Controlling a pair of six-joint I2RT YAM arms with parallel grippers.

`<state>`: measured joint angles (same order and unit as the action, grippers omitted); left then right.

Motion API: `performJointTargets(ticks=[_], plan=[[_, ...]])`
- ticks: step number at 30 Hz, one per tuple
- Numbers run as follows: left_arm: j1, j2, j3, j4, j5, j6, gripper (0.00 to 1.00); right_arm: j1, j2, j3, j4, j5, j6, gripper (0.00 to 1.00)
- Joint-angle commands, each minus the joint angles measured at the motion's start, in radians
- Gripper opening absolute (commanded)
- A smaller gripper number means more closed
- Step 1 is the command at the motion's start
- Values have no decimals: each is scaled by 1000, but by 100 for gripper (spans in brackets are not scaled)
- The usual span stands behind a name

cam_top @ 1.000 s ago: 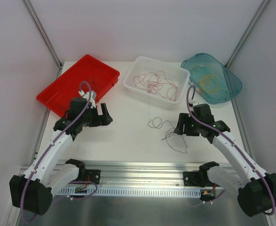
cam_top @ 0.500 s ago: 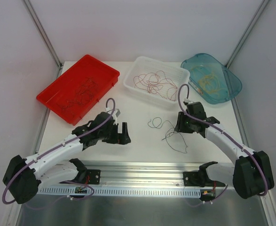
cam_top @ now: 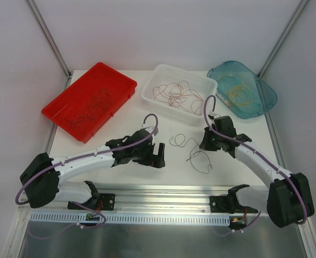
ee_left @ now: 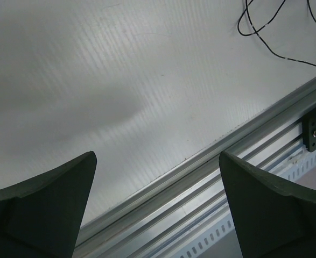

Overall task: Untangle the cables
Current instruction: Place the cable in the bin.

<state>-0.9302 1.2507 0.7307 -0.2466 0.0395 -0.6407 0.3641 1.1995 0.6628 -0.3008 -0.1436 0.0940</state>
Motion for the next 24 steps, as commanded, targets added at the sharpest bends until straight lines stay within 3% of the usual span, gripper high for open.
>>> performJointTargets(ticks=[1,10,20,24], plan=[[-30,41,68,47,-26,-1,99,9,-129,61,-30,-60,22,1],[-81,99,173,153,-24,53,96,52,-314,193,-149,-135,36,1],[-81,73,208,272,-26,121,88,113,-356,254,-184,-224,-28,1],[-81,75,216,329,45,182,84,137,-344,256,-181,-283,-60,1]])
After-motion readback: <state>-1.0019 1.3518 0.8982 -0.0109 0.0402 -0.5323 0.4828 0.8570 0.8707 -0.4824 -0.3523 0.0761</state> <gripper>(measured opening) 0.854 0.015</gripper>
